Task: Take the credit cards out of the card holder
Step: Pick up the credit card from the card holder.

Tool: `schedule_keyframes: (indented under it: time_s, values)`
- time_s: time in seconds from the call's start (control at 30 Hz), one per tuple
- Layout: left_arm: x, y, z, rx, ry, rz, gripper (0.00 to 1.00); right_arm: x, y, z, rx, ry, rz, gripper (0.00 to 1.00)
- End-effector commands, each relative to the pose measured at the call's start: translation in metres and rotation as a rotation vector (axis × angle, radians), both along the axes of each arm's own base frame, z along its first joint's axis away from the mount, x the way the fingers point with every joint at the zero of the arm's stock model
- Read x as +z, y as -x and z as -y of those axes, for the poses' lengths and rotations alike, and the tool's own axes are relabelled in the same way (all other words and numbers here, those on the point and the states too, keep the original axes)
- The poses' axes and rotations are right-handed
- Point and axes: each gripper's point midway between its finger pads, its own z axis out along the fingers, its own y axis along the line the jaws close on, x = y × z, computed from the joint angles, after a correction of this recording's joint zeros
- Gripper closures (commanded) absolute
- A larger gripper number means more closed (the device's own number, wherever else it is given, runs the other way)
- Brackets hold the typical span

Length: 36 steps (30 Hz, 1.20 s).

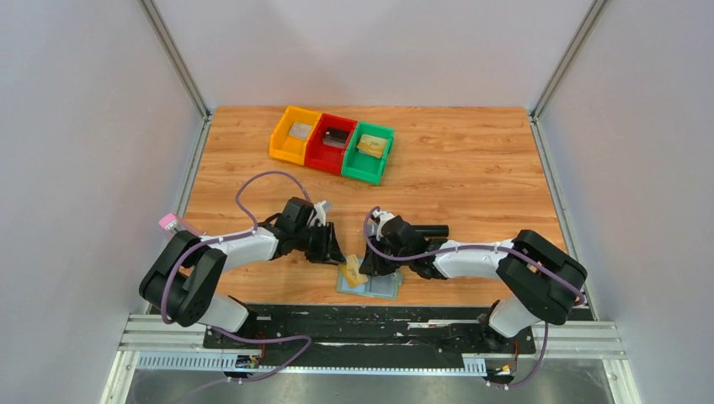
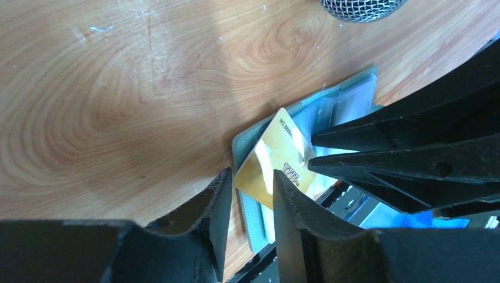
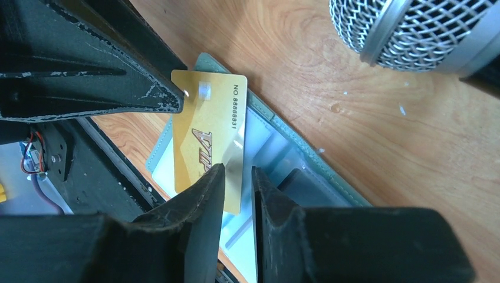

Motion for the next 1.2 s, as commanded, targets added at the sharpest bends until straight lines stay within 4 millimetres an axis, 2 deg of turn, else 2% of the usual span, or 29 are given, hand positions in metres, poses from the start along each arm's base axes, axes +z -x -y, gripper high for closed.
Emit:
schedule_keyframes:
  time_s: [0.0,0.17,0.47,0.57,0.73,0.77,0.9,1.0,1.07,1.17]
  values:
    - [0.024,-0.01,0.012,-0.044,0.071,0.071,0.62,0.007,-0.009,-0.011,0.046,-0.032,0.071,0.76]
    - [0.032,-0.008,0.014,-0.058,0.093,0.078,0.65,0.002,-0.008,-0.009,0.065,-0.029,0.09,0.77]
    - [0.027,0.0,0.016,-0.092,0.105,0.044,0.73,-0.006,-0.008,-0.006,0.073,-0.011,0.103,0.79]
    - [0.031,0.001,0.017,-0.095,0.119,0.037,0.8,-0.007,-0.008,-0.005,0.074,-0.007,0.109,0.8]
    - [0.035,0.002,0.019,-0.09,0.131,0.029,1.0,-0.006,-0.009,-0.004,0.073,-0.003,0.114,0.8]
    - [0.036,0.003,0.019,-0.088,0.133,0.023,1.0,-0.005,-0.009,-0.004,0.071,-0.003,0.114,0.8]
    - [0.039,0.002,0.018,-0.065,0.127,0.017,1.0,0.009,-0.01,-0.004,0.048,-0.016,0.105,0.77]
    - [0.046,0.0,0.015,-0.041,0.118,0.034,1.0,0.035,-0.01,-0.002,0.014,-0.047,0.116,0.7]
    - [0.055,-0.002,0.014,-0.025,0.121,0.054,1.0,0.053,-0.012,0.002,-0.019,-0.07,0.133,0.65]
    - [0.072,-0.007,0.014,0.005,0.143,0.093,1.0,0.075,-0.011,0.007,-0.054,-0.116,0.155,0.49]
